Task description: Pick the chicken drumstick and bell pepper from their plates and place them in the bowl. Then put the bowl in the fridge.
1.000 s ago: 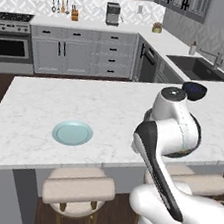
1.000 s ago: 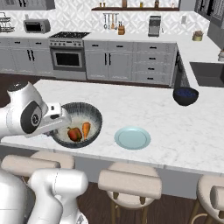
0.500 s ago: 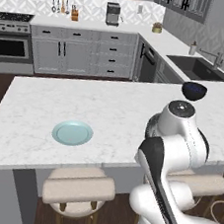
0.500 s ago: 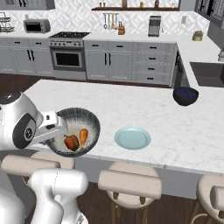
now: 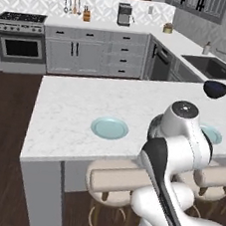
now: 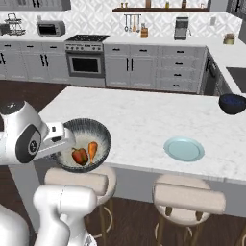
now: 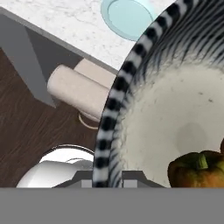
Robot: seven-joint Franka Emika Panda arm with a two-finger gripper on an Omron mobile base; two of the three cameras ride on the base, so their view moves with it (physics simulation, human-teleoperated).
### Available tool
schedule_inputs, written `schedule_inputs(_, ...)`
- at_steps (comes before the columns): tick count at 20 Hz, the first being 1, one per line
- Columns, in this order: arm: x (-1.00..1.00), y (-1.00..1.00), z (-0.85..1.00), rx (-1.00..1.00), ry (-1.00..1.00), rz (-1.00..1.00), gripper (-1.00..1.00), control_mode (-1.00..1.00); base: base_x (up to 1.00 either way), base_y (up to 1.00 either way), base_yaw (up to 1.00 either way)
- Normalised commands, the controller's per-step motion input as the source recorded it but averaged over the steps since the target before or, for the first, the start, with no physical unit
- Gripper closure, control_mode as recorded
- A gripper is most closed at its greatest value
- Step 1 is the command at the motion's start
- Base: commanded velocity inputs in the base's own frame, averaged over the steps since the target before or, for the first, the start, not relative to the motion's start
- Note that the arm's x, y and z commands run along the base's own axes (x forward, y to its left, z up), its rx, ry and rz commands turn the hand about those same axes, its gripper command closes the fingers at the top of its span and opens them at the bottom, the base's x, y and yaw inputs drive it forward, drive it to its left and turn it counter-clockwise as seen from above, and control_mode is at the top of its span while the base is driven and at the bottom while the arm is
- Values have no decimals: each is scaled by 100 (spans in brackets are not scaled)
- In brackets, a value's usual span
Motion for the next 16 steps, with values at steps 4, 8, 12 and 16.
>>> schedule_inputs(4,0,0,0,0,0,0,100,100,-5,100,1)
schedule_inputs(8,0,0,0,0,0,0,100,100,-4,100,31)
schedule_inputs(12,0,0,0,0,0,0,100,100,-20,100,62)
schedule_inputs(16,0,0,0,0,0,0,100,100,-25,88,75)
